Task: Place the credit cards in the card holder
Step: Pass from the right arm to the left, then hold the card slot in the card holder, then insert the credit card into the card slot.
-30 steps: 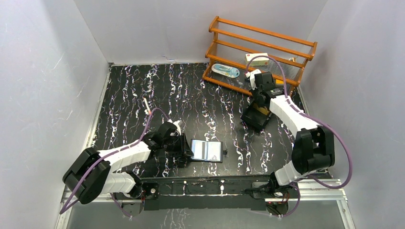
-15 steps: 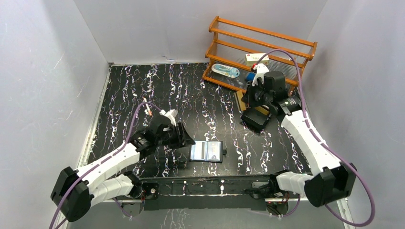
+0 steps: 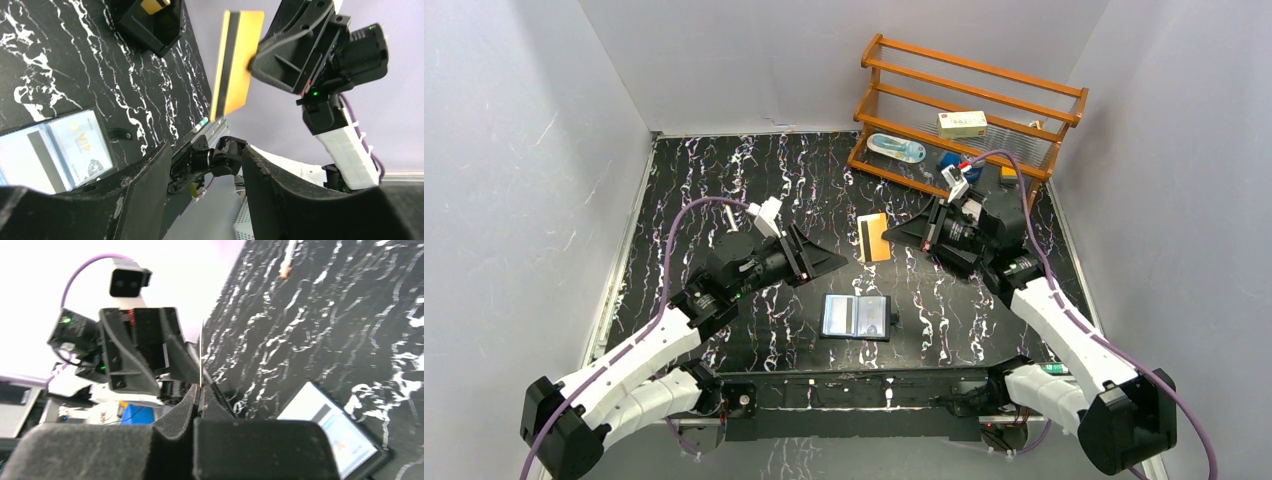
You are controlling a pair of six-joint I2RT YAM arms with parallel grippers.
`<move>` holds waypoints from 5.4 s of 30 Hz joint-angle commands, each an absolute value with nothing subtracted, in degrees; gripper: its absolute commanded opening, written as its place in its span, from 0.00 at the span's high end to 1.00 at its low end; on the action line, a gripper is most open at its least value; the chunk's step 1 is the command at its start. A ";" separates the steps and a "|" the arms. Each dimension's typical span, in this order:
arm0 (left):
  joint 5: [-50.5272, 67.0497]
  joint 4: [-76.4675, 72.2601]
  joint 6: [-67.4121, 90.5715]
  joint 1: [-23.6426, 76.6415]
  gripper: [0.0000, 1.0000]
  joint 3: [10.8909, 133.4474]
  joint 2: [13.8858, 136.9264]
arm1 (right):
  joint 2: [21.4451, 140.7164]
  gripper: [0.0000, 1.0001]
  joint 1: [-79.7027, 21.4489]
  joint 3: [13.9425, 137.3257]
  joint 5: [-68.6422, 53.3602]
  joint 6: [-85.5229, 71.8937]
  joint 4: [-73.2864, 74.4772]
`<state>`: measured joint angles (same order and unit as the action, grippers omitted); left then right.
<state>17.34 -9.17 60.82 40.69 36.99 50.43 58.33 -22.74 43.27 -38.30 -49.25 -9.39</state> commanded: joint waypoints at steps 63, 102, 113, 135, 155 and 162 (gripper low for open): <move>23.59 -16.30 53.11 40.85 1.00 29.59 80.32 | 78.73 0.55 -40.07 38.72 -9.71 -35.15 12.74; 16.65 -12.35 46.55 40.87 1.00 32.03 87.14 | 83.14 0.73 -40.34 35.25 -5.93 -29.31 11.26; 16.85 -15.12 43.13 40.86 1.00 31.24 87.63 | 82.92 0.73 -40.30 34.63 -6.35 -29.59 10.61; 25.74 -18.21 45.38 40.82 1.00 28.43 88.58 | 84.37 0.74 -40.28 34.62 -6.90 -31.06 9.67; 23.45 -20.65 52.88 41.64 1.00 28.88 91.45 | 84.37 0.74 -40.31 34.54 -7.21 -32.87 9.03; 16.54 -21.29 56.62 42.00 1.00 27.13 88.48 | 82.19 0.74 -40.34 35.00 -7.20 -35.84 10.78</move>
